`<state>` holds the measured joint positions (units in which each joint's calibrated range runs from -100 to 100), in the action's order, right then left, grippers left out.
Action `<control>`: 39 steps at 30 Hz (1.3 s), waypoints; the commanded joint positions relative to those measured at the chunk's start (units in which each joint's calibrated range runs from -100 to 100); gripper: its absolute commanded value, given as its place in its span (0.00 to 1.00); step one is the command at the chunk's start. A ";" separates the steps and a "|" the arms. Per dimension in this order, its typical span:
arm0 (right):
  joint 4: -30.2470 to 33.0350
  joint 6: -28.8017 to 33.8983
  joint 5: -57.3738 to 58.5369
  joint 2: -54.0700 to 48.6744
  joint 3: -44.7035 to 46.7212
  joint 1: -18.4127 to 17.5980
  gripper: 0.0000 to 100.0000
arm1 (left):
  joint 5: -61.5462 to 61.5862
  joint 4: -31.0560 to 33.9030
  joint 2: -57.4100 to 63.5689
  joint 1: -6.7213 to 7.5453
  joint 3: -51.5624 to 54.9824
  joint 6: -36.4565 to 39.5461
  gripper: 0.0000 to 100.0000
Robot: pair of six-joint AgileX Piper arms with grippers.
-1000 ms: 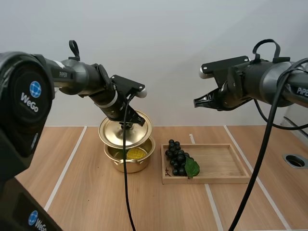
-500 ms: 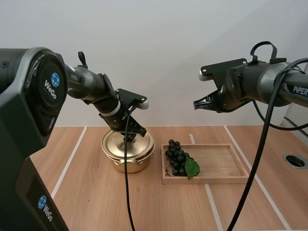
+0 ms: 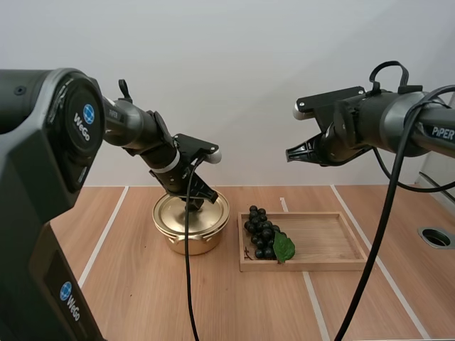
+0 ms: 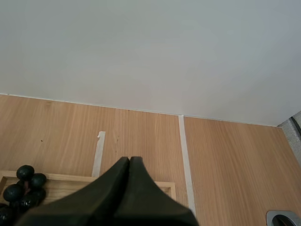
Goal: Open the pot, put the pineapple inside, and close it
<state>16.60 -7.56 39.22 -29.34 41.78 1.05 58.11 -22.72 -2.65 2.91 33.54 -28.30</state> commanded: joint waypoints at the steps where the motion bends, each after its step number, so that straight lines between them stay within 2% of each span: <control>1: 0.19 0.16 -0.88 -0.35 0.01 0.21 0.00 | -0.55 0.21 -1.70 0.12 0.42 -0.93 0.16; 3: 0.19 0.16 -0.88 -0.35 0.01 0.21 0.00 | -0.55 0.21 -1.70 0.12 0.42 -1.02 0.41; 6: 0.19 0.16 -0.71 -0.35 0.01 0.21 0.00 | -0.55 0.21 -1.70 0.12 0.42 -1.02 1.00; 15: 0.19 0.16 -0.71 -0.35 0.01 0.21 0.00 | 5.77 0.21 2.86 0.12 -2.28 -2.17 1.00; 27: 0.40 0.16 -6.03 -0.59 3.08 0.21 0.00 | 21.05 1.13 25.25 0.12 -22.26 1.02 1.00; 30: 0.40 0.16 -7.22 -2.45 2.66 0.21 0.00 | 21.21 2.66 30.73 0.12 -26.06 4.31 1.00; 35: 0.40 0.16 -12.61 -11.24 2.61 0.21 0.00 | 19.96 6.72 39.62 0.12 -27.89 4.34 1.00; 36: 0.40 0.16 -13.76 -13.55 2.61 0.21 0.00 | 19.96 8.17 41.24 0.12 -27.89 4.34 0.94; 38: 0.40 0.16 -15.02 -17.64 2.61 0.21 0.00 | 21.47 10.65 43.78 0.12 -27.89 4.34 0.50; 39: 0.40 0.16 -15.19 -19.75 2.61 0.21 0.00 | 22.50 11.28 45.01 0.12 -27.89 4.34 0.22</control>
<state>16.72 -7.56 26.31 -44.60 44.53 1.05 78.72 -13.81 39.71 2.91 5.98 -24.56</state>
